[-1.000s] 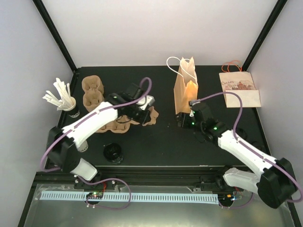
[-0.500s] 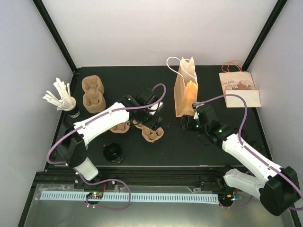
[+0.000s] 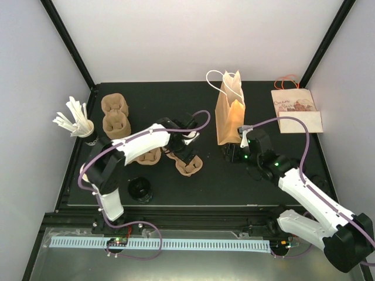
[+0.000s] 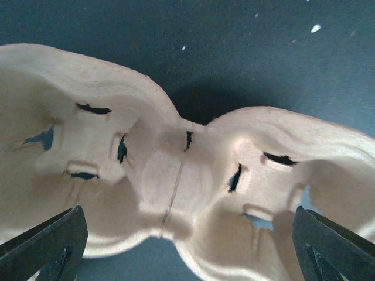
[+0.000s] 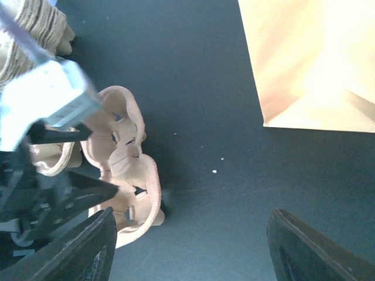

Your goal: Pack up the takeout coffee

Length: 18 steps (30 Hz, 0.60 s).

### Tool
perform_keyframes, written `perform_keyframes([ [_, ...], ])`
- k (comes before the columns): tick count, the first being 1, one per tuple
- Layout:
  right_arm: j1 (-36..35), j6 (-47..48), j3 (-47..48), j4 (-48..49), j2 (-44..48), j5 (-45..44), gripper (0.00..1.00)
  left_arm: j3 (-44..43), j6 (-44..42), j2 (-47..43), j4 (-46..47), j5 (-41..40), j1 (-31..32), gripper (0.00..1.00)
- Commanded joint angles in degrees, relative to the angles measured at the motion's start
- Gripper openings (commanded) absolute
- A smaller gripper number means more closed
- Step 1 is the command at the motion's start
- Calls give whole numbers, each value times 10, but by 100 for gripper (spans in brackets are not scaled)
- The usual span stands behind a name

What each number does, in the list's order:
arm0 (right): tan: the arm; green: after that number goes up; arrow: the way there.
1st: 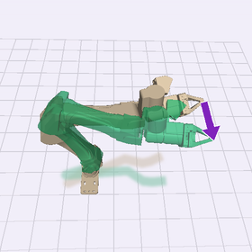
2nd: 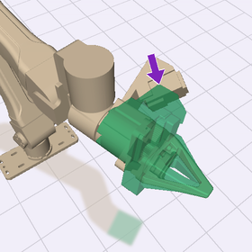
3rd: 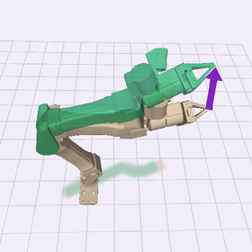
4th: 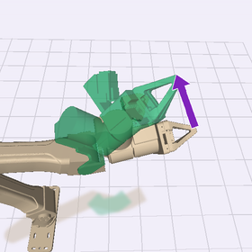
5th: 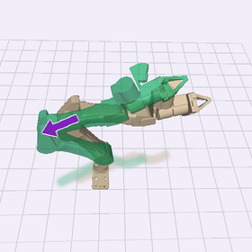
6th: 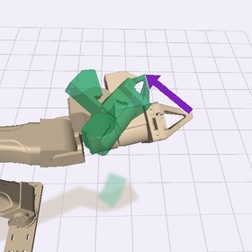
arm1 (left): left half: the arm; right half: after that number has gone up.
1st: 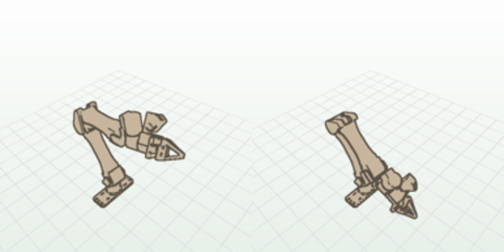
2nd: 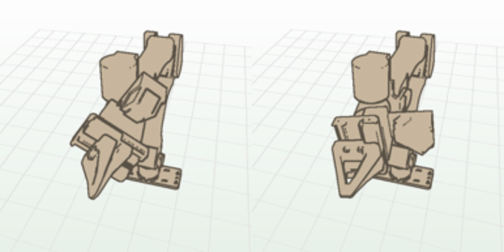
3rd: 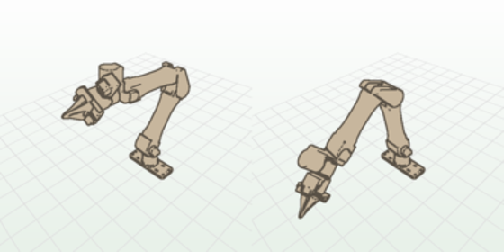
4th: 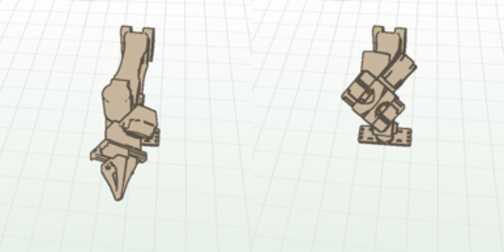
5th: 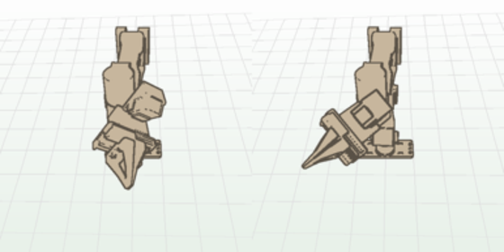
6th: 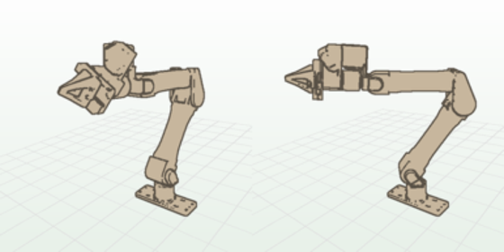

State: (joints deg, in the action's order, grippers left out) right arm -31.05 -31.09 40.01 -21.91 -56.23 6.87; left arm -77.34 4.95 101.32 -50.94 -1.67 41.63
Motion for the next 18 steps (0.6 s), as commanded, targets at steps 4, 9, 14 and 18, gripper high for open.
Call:
perform_keyframes([
  [4, 3, 24, 43, -20, 30, 22, 72, -51, -44, 89, -34, 16, -7, 97],
  [9, 4, 25, 48, -21, 43, 31, 72, -68, -51, 120, -58, 14, -11, 95],
  [14, 4, 24, 48, -21, 47, 29, 72, -72, -53, 125, -64, 37, -13, 76],
  [18, 3, 24, 47, -25, 49, 23, 72, -74, -50, 118, -78, 41, -13, 63],
])
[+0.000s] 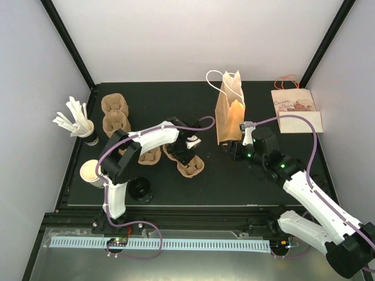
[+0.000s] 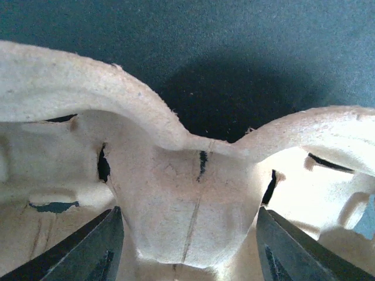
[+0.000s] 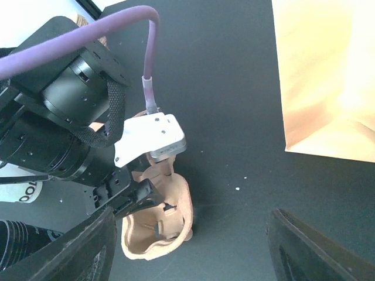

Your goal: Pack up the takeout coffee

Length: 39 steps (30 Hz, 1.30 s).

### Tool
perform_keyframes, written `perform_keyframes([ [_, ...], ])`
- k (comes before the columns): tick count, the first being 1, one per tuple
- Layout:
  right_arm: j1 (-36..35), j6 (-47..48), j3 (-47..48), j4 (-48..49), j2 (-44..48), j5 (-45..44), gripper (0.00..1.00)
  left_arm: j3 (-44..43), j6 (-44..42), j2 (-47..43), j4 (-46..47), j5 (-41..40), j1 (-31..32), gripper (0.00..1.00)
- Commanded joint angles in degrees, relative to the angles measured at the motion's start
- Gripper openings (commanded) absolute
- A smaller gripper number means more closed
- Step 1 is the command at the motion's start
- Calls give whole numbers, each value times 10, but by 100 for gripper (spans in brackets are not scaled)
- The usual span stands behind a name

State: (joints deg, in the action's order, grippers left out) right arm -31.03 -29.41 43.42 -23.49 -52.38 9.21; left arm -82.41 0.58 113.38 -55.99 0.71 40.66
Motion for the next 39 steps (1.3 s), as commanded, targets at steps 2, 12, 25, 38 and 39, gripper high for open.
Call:
perform_keyframes([
  [2, 3, 8, 15, -12, 13, -5, 72, -27, -4, -11, -35, 19, -3, 60],
  [12, 4, 19, 47, -35, 11, -2, 72, -45, 5, -68, -55, 63, -2, 48],
  [25, 4, 28, 53, -78, 18, -8, 72, -111, 28, -15, -45, 119, 67, 56],
  [38, 3, -10, 57, -125, -19, -30, 72, -4, 100, -156, 57, 101, 5, 96],
  [39, 2, -37, 66, -138, -32, -27, 72, 19, 109, -173, 78, 115, -16, 96],
])
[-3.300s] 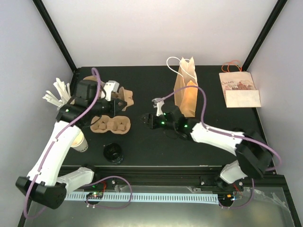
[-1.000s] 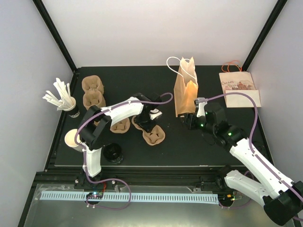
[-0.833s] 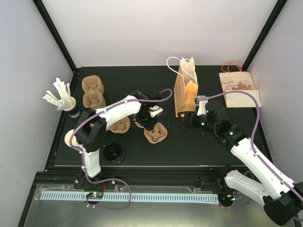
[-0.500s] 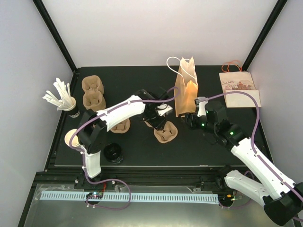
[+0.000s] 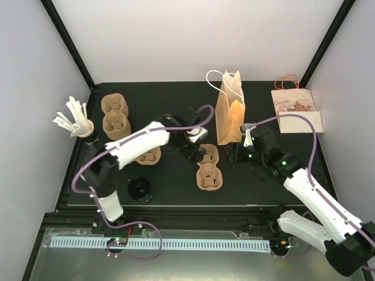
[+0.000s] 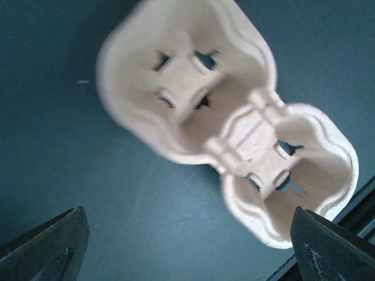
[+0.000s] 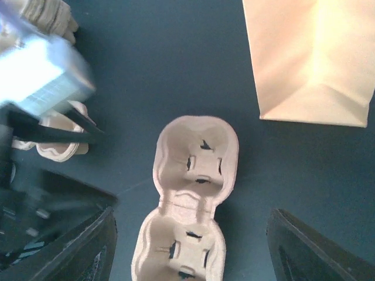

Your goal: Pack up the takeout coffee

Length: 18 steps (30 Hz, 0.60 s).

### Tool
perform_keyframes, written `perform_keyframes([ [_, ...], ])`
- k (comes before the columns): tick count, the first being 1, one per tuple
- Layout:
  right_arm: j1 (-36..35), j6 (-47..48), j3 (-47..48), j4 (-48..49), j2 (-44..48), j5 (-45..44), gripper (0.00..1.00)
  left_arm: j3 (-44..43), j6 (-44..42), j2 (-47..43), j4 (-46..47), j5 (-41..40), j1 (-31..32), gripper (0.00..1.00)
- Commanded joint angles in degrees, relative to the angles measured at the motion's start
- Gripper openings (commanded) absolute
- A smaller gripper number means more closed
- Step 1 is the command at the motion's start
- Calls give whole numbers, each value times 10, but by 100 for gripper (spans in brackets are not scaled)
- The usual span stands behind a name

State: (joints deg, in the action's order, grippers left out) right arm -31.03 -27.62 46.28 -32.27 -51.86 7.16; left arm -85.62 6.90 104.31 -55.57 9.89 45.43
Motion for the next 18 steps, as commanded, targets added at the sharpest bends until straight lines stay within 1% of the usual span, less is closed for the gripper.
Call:
perform_keyframes([
  [1, 0, -80, 40, -59, -46, -2, 72, 69, 54, -95, 92, 39, -84, 96],
  [4, -35, -127, 35, -37, -54, 9, 72, 111, 72, -102, 157, 113, -139, 93],
  [6, -78, -106, 38, -14, -68, 15, 70, 131, 93, -94, 197, 166, -157, 87],
  [7, -90, -77, 43, -7, -81, 30, 69, 140, 105, -91, 212, 183, -161, 84],
  [10, -116, 64, 62, 1, -135, 82, 68, 189, 130, -107, 258, 202, -162, 81],
  [14, -150, 269, 64, 9, -178, 79, 68, 256, 154, -155, 300, 203, -164, 79],
  [18, -151, 446, 71, -3, -201, 89, 68, 299, 164, -219, 314, 196, -170, 79],
])
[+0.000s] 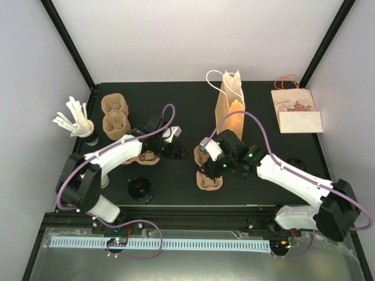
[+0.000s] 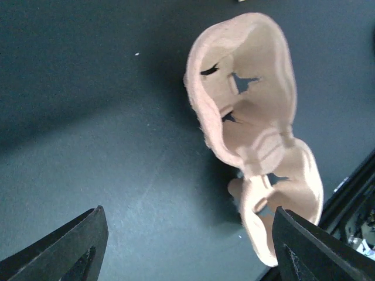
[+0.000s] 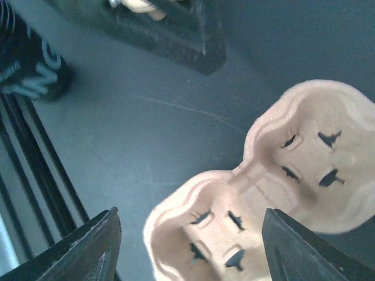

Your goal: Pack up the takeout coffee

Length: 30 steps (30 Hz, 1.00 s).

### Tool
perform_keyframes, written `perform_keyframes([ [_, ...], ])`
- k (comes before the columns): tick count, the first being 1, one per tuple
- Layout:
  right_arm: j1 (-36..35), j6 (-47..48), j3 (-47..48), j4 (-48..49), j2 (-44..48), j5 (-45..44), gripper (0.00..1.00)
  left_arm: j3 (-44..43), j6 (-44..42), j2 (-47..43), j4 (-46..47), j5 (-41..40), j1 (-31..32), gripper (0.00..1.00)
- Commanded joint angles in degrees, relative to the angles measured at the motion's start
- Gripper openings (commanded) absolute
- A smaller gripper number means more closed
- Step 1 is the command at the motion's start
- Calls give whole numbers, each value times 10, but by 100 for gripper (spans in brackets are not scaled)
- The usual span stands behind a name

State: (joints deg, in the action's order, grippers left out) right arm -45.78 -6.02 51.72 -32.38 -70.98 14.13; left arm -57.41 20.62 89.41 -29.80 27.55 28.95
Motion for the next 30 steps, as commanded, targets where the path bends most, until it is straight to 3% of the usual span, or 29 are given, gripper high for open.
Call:
perform_keyframes([
  [1, -3, 272, 19, -9, -14, 16, 68, 21, 29, -80, 56, 20, -7, 79],
  [7, -2, 462, 29, -70, -39, -55, 67, 33, 30, -111, 55, 34, -8, 80],
  [11, -3, 558, 48, -132, -82, -44, 65, 44, 29, -117, 57, 39, -9, 80],
  [25, 18, 603, 85, -90, -217, -68, 65, 98, 37, -220, 63, 29, -63, 83],
  [30, 35, 602, 82, -67, -218, -65, 74, 106, 31, -249, 57, 30, -83, 84],
])
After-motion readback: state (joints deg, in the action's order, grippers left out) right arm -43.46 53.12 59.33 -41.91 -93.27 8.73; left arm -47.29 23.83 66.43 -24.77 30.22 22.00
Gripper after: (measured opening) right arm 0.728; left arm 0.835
